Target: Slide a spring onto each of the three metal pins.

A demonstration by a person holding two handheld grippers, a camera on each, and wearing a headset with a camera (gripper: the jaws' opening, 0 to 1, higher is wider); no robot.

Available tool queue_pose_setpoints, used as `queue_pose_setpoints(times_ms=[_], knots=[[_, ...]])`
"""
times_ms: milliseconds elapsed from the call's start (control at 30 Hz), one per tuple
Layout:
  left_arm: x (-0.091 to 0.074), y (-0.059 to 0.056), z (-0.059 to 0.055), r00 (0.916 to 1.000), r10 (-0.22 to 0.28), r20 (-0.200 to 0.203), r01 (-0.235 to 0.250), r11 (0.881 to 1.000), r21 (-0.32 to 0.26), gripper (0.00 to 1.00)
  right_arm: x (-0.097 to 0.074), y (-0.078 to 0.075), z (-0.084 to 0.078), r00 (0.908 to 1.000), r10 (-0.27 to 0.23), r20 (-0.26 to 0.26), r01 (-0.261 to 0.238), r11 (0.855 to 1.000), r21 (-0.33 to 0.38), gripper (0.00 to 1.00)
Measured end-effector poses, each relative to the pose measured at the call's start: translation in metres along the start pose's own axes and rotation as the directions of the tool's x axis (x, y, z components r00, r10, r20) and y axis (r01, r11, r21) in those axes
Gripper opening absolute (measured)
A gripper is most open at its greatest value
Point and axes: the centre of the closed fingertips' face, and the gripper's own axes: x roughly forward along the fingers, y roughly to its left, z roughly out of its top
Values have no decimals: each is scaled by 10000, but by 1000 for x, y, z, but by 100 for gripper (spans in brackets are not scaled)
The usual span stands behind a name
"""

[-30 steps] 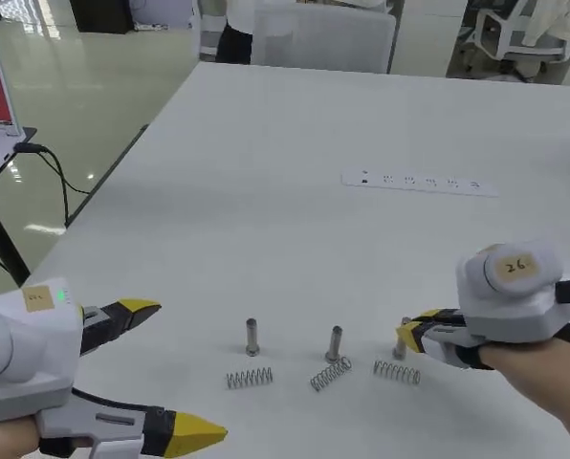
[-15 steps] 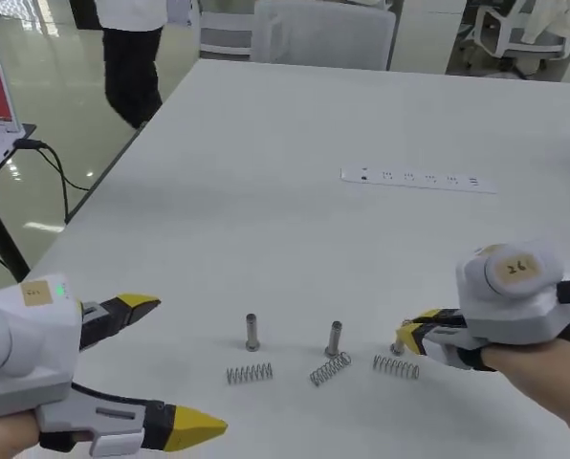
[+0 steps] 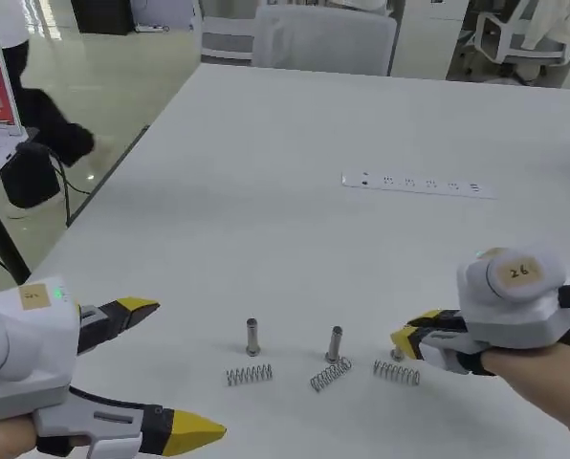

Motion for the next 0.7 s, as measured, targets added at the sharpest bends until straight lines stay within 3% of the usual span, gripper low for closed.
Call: queue_pose_setpoints(times_ms=[700], knots=[[0, 1, 0, 10000, -42, -23, 42, 10000, -36, 98, -12, 3, 2, 9997, 133, 213, -127, 9995, -298, 27]])
